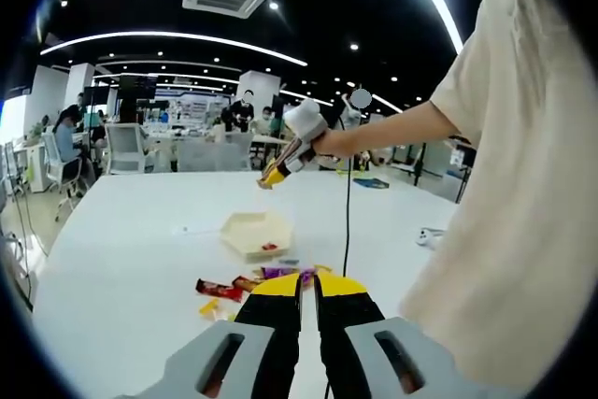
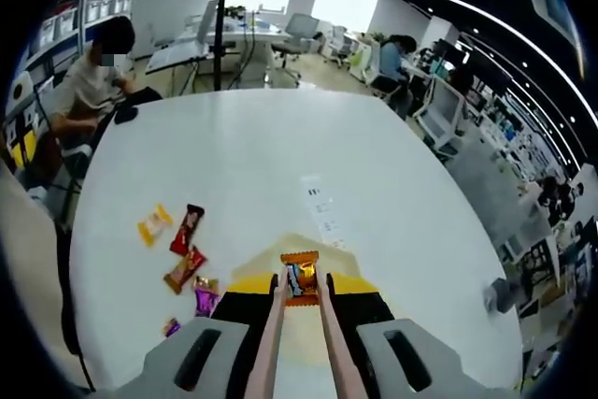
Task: Place the target food into the container with the food tongs after gripping and lifting it, then release it inside without dropping or visibly crushing the food.
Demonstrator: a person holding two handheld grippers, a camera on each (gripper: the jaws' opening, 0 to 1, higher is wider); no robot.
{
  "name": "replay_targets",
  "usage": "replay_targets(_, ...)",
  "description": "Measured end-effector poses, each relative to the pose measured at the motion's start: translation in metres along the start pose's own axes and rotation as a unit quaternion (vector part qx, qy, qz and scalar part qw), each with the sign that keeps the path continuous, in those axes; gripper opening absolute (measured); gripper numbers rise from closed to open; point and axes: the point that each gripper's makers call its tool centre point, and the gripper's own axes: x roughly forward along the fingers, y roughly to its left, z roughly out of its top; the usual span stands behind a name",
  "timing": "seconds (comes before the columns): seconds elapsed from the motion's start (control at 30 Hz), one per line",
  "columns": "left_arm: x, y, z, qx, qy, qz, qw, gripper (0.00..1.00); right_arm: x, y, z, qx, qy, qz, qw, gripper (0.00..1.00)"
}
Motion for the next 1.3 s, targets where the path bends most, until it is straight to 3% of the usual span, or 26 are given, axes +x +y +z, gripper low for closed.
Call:
replay_targets(0.43, 0.003, 0.002, 0.001, 0.0, 0.003, -0.002, 1.0, 0.03, 0.005, -0.008, -0.007, 0.017, 0.001, -0.004, 0.9998, 0.2)
replay_targets(0.5, 0.003, 0.003, 0.001, 0.001, 0.004, -0.003, 1.0, 0.03, 0.005, -0.011, -0.006, 0.042, -0.009, -0.005, 0.9991, 0.2)
replay_targets(0.7, 0.002, 0.002, 0.001, 0.002, 0.003, -0.003, 1.0, 0.03, 0.004, -0.014, -0.006, 0.053, -0.01, -0.007, 0.9985, 0.2)
replay_targets(1.3, 0.003, 0.002, 0.001, 0.001, 0.002, -0.002, 1.0, 0.03, 0.008, -0.014, -0.007, 0.059, -0.006, -0.008, 0.9982, 0.2)
